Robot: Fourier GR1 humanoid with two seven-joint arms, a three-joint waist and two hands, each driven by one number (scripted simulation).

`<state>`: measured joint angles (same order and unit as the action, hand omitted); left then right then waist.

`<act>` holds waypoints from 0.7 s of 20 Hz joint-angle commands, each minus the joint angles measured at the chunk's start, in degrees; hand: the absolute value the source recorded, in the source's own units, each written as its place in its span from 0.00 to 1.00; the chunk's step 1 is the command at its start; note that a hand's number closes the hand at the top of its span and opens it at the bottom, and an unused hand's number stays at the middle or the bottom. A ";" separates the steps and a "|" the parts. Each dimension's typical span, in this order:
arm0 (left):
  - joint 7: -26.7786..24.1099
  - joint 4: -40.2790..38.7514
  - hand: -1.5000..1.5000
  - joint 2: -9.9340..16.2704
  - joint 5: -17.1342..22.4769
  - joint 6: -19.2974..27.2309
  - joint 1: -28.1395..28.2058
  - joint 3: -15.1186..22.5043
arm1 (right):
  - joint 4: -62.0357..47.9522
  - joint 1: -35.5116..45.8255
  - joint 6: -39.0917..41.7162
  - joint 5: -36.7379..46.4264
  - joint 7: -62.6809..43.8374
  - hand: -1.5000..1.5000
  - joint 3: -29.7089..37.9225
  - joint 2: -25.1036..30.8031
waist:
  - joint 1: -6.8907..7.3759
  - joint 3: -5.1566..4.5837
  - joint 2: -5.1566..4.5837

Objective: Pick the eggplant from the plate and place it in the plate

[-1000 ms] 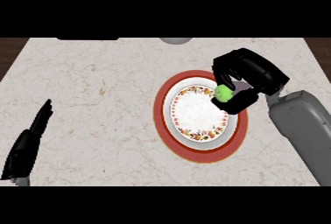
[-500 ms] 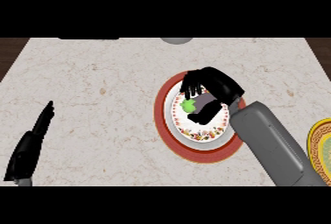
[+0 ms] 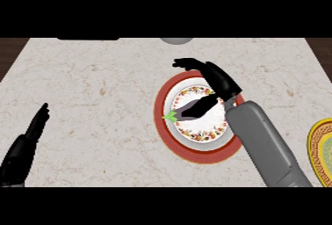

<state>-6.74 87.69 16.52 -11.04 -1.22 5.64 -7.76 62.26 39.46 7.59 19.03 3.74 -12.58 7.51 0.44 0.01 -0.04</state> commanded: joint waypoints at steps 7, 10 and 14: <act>1.27 -0.45 0.50 0.71 -0.01 -1.07 -2.43 -0.83 | -3.57 0.62 1.40 -12.47 1.14 0.00 17.81 5.74 | -0.34 0.02 -0.09; -1.42 -2.25 0.50 0.44 -0.36 -0.68 -1.23 -1.01 | -8.93 1.31 7.93 -20.29 6.23 0.00 24.92 9.70 | 0.29 0.06 -0.43; -1.12 -0.08 0.50 -0.58 -0.26 -0.97 0.01 -0.43 | -20.48 5.33 12.07 -20.83 14.90 0.00 28.03 13.70 | 1.24 0.07 -0.52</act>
<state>-6.86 87.15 16.02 -11.53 -1.66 4.48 -7.99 50.73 42.20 16.17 0.60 11.50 11.19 17.97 0.87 0.06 -0.35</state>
